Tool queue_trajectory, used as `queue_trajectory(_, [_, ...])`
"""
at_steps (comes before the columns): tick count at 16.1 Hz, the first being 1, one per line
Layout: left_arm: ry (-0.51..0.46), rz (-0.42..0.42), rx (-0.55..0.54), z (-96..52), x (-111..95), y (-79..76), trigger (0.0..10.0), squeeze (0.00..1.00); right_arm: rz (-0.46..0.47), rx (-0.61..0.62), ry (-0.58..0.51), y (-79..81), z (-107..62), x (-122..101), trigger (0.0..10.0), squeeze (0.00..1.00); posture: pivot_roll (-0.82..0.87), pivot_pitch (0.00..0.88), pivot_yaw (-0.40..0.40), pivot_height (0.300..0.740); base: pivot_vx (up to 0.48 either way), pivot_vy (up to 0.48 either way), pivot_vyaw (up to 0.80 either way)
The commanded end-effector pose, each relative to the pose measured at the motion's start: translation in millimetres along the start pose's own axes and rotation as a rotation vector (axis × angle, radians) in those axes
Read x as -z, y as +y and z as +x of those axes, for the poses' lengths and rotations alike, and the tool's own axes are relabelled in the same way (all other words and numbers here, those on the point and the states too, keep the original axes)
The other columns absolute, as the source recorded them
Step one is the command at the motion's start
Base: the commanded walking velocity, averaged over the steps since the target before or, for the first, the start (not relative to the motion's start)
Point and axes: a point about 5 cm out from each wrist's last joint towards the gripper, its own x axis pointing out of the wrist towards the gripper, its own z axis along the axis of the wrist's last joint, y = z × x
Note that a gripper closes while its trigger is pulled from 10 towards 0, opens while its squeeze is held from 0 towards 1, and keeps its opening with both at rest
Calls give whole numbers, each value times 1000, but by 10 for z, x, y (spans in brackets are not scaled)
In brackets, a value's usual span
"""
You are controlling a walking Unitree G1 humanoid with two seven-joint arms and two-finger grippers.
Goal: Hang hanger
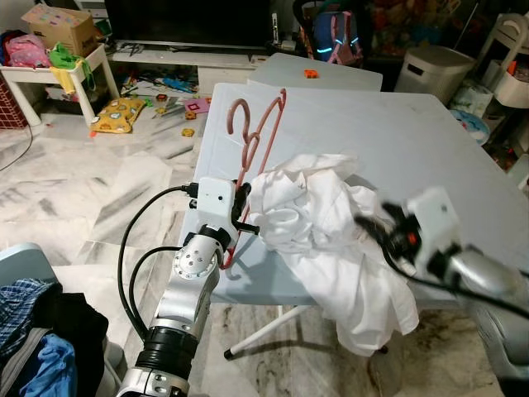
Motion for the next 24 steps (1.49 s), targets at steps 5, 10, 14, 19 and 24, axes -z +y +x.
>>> queue_trajectory(5, [1, -1, 19, 33, -4, -42, 10000, 0, -4, -112, -8, 303, -53, -5, 10000, 1000, 30, 0, -36, 740, 0, 0, 0])
queue_trajectory(10, [-1, 3, 22, 45, -16, -30, 10000, 0, 4, -141, 29, 616, 131, 155, 10000, 1000, 36, 0, -31, 740, 0, 0, 0])
queue_trajectory(14, [-3, 1, 25, 43, -21, -48, 10000, 0, -24, -9, 88, 658, 398, 251, 10000, 118, 44, 0, -36, 740, 0, 0, 0])
queue_trajectory(19, [-3, 4, 17, 31, -21, -29, 10000, 0, -104, 14, 209, 843, 639, 452, 10000, 0, 51, 0, -42, 740, 0, 0, 0])
queue_trajectory(24, [-3, 3, 16, 25, -20, -33, 10000, 0, -140, 72, 246, 833, 821, 564, 0, 0, 61, 0, -49, 740, 0, 0, 0])
